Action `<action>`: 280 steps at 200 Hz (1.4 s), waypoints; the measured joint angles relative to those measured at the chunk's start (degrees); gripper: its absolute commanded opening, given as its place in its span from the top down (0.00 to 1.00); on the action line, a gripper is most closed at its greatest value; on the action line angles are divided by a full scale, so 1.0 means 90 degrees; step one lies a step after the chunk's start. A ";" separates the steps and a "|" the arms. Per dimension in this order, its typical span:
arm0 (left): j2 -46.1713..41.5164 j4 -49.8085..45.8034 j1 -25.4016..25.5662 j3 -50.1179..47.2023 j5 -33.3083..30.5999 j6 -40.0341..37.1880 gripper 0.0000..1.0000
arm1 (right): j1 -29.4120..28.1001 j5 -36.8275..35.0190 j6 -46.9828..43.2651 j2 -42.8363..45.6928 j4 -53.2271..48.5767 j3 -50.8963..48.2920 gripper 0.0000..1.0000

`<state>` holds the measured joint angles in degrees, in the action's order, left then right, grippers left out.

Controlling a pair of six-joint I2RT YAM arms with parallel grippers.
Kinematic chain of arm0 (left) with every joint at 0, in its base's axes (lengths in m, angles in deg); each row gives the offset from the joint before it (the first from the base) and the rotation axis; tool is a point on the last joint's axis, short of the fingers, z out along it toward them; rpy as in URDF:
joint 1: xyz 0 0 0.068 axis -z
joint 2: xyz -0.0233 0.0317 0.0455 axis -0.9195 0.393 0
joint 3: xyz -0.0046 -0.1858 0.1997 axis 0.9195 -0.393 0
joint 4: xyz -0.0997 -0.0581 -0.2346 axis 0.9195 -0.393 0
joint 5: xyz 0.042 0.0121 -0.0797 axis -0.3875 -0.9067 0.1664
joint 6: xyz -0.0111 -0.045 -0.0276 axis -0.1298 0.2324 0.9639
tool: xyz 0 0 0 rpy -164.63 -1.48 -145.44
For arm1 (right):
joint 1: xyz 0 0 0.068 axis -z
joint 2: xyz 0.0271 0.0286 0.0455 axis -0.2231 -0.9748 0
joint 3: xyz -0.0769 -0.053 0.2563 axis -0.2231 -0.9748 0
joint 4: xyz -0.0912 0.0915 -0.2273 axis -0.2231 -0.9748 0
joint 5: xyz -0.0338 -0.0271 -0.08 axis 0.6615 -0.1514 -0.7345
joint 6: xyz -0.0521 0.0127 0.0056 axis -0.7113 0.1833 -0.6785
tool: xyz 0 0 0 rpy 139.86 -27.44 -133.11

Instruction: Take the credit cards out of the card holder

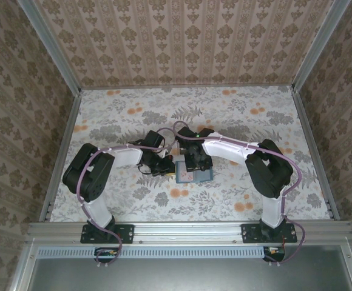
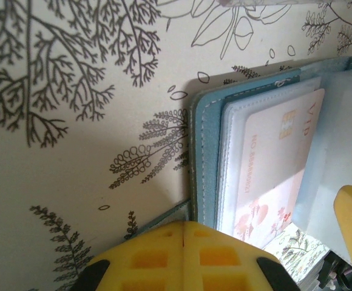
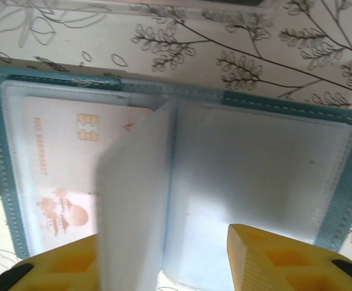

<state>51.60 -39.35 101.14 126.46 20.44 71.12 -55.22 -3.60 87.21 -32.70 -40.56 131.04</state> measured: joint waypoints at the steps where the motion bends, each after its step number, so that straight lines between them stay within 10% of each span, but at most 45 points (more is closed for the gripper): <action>1: 0.0000 0.0000 0.0000 0.0000 0.0000 0.0000 0.97 | 0.0000 -0.0010 0.0002 0.0000 -0.0005 0.0000 0.58; 96: 0.0000 -0.0005 0.0000 0.0002 0.0000 -0.0002 0.97 | 0.0019 -0.0085 -0.0102 0.0340 -0.0124 -0.0085 0.97; 188: 0.0000 -0.0010 0.0000 0.0002 -0.0002 -0.0002 0.97 | 0.0493 -0.0333 -0.0260 0.0364 -0.0051 -0.0814 0.70; 280: -0.0092 -0.0493 0.0029 0.0129 -0.0216 -0.0007 0.97 | 0.0612 -0.0374 -0.0277 0.0777 0.0017 -0.1003 0.70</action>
<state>50.77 -43.79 101.40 127.61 18.49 71.06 -49.71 -6.97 84.72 -25.70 -40.41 122.01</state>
